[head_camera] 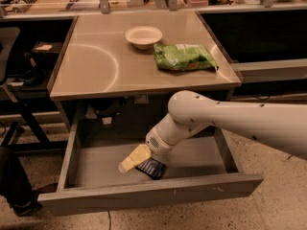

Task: Pick rxbar blueberry from top drawer and place on counter

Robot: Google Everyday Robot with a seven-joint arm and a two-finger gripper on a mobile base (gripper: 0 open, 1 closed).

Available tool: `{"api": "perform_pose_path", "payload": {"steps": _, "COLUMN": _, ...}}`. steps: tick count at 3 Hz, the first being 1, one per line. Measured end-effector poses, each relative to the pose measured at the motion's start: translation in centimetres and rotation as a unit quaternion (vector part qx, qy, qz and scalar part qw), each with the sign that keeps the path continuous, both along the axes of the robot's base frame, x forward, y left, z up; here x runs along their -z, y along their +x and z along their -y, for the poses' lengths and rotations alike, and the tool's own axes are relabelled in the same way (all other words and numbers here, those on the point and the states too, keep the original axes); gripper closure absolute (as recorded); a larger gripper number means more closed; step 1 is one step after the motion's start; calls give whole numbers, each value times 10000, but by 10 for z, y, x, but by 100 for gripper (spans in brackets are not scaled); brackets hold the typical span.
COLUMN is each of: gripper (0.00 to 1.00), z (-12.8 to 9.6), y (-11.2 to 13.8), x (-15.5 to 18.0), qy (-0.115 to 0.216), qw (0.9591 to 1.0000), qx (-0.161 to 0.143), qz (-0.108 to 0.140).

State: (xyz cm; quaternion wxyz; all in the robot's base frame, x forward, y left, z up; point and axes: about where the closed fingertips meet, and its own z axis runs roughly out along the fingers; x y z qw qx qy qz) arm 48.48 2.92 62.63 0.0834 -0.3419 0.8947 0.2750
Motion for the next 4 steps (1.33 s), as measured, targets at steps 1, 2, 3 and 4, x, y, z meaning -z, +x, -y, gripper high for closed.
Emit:
{"api": "perform_pose_path", "payload": {"steps": 1, "gripper": 0, "z": -2, "y": -1, "x": 6, "qy": 23, "qw": 10000, "qx": 30, "qz": -88}}
{"api": "perform_pose_path", "payload": {"steps": 2, "gripper": 0, "z": -5, "y": -7, "x": 23, "qy": 155, "qw": 9996, "qx": 137, "qz": -203}}
{"api": "perform_pose_path", "payload": {"steps": 3, "gripper": 20, "z": -5, "y": -7, "x": 19, "qy": 155, "qw": 9996, "qx": 136, "qz": -203}}
{"api": "perform_pose_path", "payload": {"steps": 4, "gripper": 16, "z": -5, "y": -7, "x": 19, "qy": 155, "qw": 9996, "qx": 136, "qz": -203}}
